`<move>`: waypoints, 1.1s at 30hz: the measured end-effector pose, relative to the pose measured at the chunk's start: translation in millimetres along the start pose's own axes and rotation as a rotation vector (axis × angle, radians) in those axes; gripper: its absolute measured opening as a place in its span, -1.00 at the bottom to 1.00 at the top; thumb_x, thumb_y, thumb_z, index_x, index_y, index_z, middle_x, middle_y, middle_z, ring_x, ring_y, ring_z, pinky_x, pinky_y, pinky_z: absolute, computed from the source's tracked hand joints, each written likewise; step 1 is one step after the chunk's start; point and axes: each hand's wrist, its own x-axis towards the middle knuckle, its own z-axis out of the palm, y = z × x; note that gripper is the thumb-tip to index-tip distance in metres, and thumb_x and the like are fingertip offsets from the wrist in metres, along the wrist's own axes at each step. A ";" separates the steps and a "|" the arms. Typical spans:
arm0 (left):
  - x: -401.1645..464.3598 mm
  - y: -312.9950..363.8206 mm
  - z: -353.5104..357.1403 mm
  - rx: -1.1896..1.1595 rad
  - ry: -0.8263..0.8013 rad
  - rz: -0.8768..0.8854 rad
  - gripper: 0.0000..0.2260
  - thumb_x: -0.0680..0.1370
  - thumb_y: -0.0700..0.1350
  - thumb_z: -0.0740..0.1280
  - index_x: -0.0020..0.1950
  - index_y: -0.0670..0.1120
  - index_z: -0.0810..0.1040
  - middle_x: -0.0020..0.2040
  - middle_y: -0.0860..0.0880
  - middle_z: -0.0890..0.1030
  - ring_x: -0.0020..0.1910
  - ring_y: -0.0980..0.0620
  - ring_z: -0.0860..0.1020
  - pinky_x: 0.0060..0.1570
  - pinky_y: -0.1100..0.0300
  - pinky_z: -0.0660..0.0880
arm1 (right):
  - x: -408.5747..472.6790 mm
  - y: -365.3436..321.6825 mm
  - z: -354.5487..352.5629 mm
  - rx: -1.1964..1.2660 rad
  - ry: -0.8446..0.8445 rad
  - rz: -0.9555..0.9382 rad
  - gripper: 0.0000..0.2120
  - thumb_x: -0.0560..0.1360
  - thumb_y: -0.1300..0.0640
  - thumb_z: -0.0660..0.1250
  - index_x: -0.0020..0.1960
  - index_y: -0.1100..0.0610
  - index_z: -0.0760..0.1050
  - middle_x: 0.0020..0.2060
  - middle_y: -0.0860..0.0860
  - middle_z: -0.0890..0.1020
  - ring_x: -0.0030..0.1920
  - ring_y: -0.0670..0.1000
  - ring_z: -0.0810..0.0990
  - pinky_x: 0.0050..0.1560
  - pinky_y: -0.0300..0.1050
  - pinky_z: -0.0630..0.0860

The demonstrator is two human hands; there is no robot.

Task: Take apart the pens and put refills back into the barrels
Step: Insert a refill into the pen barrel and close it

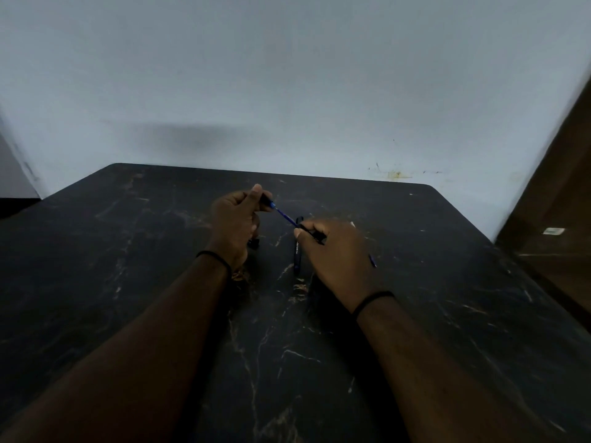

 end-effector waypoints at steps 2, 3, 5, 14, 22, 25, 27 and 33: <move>-1.0 0.8 2.2 0.015 -0.003 0.010 -0.73 0.67 -0.11 0.20 -0.08 -0.22 0.61 -0.20 -0.13 0.63 -0.58 0.08 0.19 -0.63 0.30 0.16 | -0.3 -0.6 0.5 -0.008 0.000 -0.009 -0.82 0.56 -0.01 0.33 -0.02 0.03 0.68 -0.23 -0.06 0.67 -0.21 -0.06 0.59 -0.10 -0.08 0.54; -1.3 1.2 3.2 0.022 -0.005 0.014 -0.72 0.67 -0.11 0.20 -0.05 -0.25 0.61 -0.20 -0.14 0.63 -0.59 0.09 0.19 -0.63 0.31 0.16 | -0.3 -1.3 0.4 -0.014 -0.004 -0.009 -0.82 0.56 -0.01 0.33 -0.02 0.02 0.68 -0.23 -0.06 0.67 -0.21 -0.06 0.59 -0.10 -0.09 0.53; -1.3 1.2 4.6 0.035 -0.009 0.019 -0.73 0.67 -0.12 0.20 -0.03 -0.27 0.60 -0.19 -0.16 0.63 -0.61 0.11 0.20 -0.64 0.32 0.17 | -0.2 -1.9 0.1 -0.016 -0.013 -0.005 -0.82 0.57 -0.01 0.33 -0.02 0.03 0.68 -0.23 -0.05 0.66 -0.21 -0.05 0.59 -0.11 -0.10 0.53; -1.1 -6.4 9.4 0.066 -0.095 -0.010 -0.75 0.62 -0.09 0.31 -0.04 -0.28 0.63 -0.22 -0.13 0.67 -0.58 0.10 0.24 -0.62 0.32 0.18 | 3.1 12.2 11.2 0.005 0.084 -0.025 -0.78 0.59 -0.07 0.24 -0.11 -0.03 0.61 -0.42 -0.14 0.48 -0.37 -0.18 0.44 -0.35 -0.19 0.26; -5.2 -8.2 14.4 0.041 -0.168 -0.028 -0.79 0.60 -0.09 0.35 -0.12 -0.20 0.63 -0.24 -0.10 0.68 -0.58 0.09 0.25 -0.60 0.32 0.20 | 7.5 19.4 19.8 0.094 0.187 0.077 -0.78 0.45 -0.04 0.41 -0.01 -0.20 0.40 -0.25 -0.23 0.50 -0.24 -0.23 0.51 -0.29 -0.26 0.40; -5.3 -7.7 14.0 0.043 -0.164 -0.051 -0.78 0.60 -0.08 0.34 -0.07 -0.24 0.63 -0.21 -0.13 0.68 -0.57 0.08 0.25 -0.59 0.32 0.21 | 7.5 21.7 19.9 0.075 0.184 0.076 -0.76 0.44 0.01 0.42 -0.15 -0.19 0.35 -0.32 -0.19 0.50 -0.24 -0.26 0.51 -0.36 -0.27 0.34; -5.4 -8.0 14.1 0.043 -0.161 -0.060 -0.75 0.60 -0.08 0.34 -0.03 -0.28 0.62 -0.20 -0.15 0.67 -0.57 0.08 0.25 -0.60 0.32 0.21 | 7.4 22.4 20.0 0.085 0.174 0.071 -0.77 0.45 0.01 0.41 -0.16 -0.22 0.37 -0.30 -0.21 0.53 -0.22 -0.29 0.51 -0.35 -0.26 0.36; -4.9 -9.7 12.7 0.034 -0.164 -0.063 -0.75 0.62 -0.09 0.32 0.00 -0.29 0.61 -0.21 -0.12 0.66 -0.57 0.08 0.24 -0.62 0.33 0.21 | 6.7 24.8 22.4 0.080 0.166 0.051 -0.85 0.45 -0.06 0.36 -0.22 -0.24 0.41 -0.34 -0.21 0.53 -0.21 -0.29 0.52 -0.33 -0.26 0.36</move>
